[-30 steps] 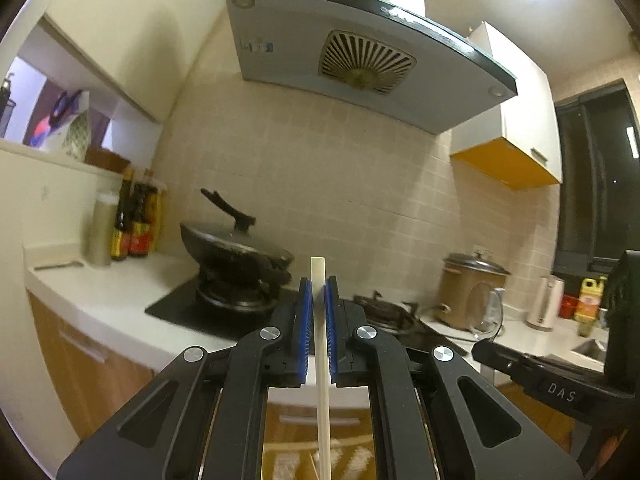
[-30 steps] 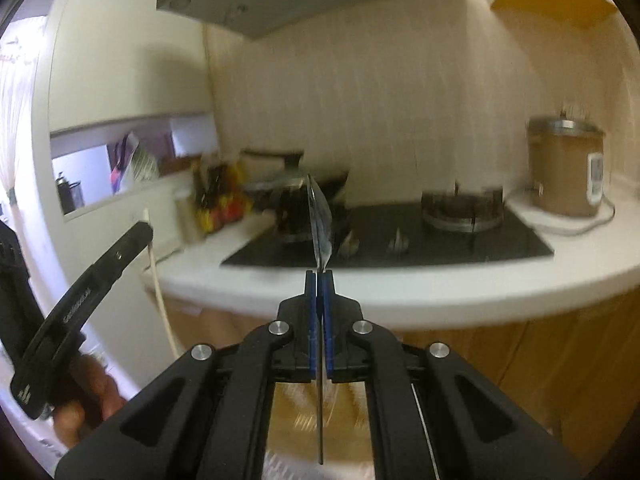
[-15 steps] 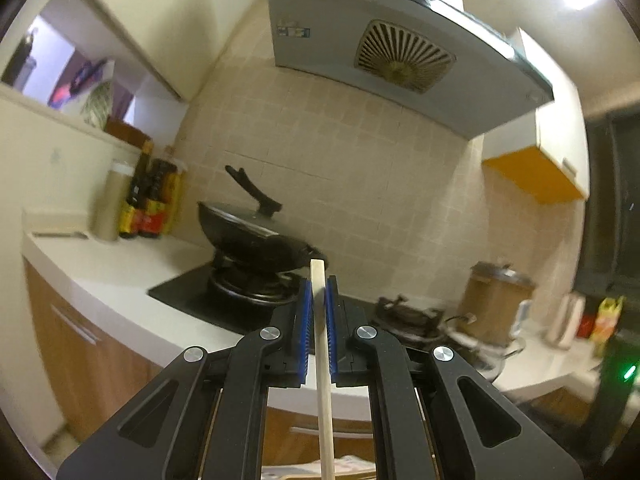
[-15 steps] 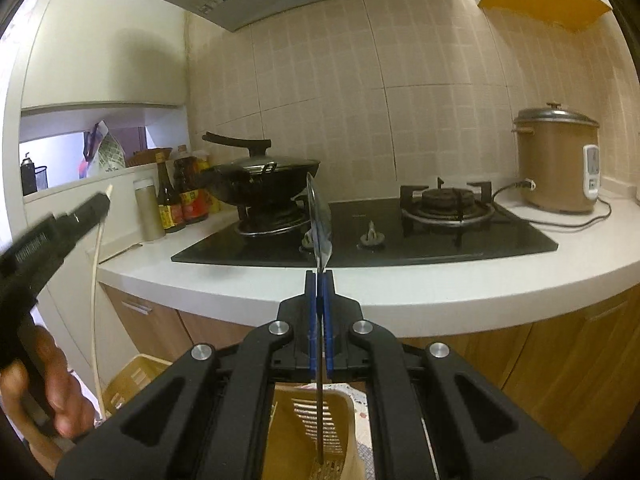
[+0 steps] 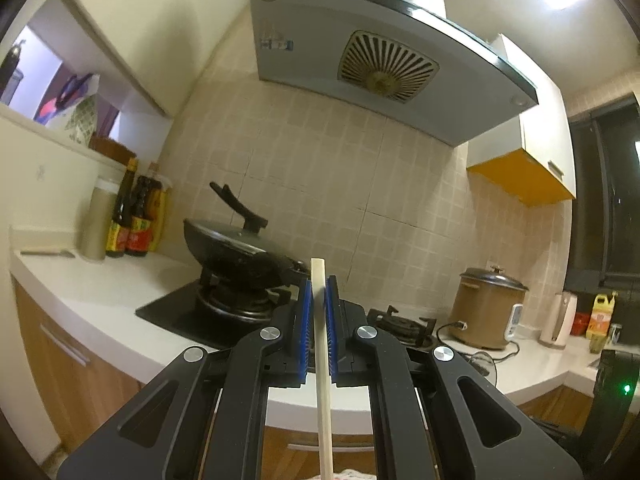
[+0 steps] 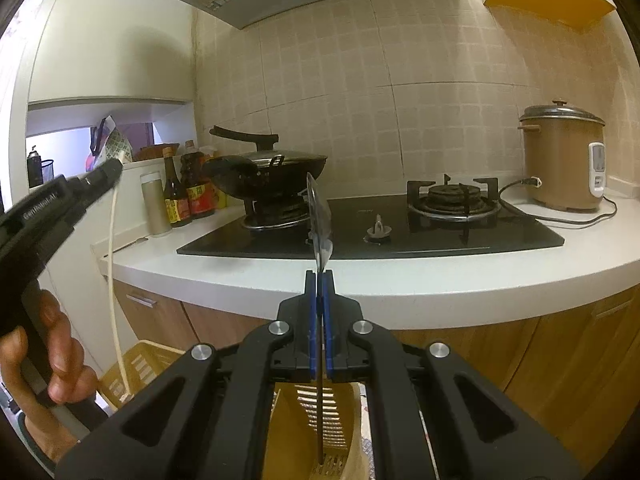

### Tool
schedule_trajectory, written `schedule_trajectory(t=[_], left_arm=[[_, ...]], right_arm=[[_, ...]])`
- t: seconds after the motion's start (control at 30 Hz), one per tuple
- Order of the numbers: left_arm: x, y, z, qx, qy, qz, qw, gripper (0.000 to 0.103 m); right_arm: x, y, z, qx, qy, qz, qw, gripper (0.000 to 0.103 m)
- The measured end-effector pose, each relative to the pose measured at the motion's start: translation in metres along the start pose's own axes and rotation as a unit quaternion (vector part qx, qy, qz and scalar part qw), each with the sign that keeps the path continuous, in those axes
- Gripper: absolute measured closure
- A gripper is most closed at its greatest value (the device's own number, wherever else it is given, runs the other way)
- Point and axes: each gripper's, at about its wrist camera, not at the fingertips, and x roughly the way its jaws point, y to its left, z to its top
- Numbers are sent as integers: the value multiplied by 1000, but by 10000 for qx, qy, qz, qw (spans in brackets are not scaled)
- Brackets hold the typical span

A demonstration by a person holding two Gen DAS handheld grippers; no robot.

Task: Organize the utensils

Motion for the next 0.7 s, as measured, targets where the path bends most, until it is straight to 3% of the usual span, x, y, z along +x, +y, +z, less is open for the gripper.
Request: schedule_trajectory(t=[0.13,0.33,0.37,0.4,0.47,0.53,0.63,0.7], left_arm=[[-7,3,-11,129,177,-11,9998,98],[-11,14,-25,-67,589,-70,9982,97],[-13,15,-27,-94,685,-75,9976,95],[-15,16,-28,-102,771,-106,9969,92],[-22,15,-29,-88,990,-177,9949,87],[-30,14,-31,-20,1171,-188,9929,86],[-47,13,-30,-30,1594,-186,9870,66],[-63,12,-31,-11,1883,-194,9819,64]], right_arm=[[-3,0,-5,63,28,108,9999,101],[-19,-5,-6,182,136,145,9996,97],[-22,-7,-5,225,156,165,9995,85],[-27,-10,-4,320,151,190,9992,64],[-41,-16,-3,498,101,194,9985,49],[-52,-19,-3,583,203,239,9978,49],[-71,-22,-4,692,385,163,9967,49],[-87,-23,-6,706,661,85,9953,49]])
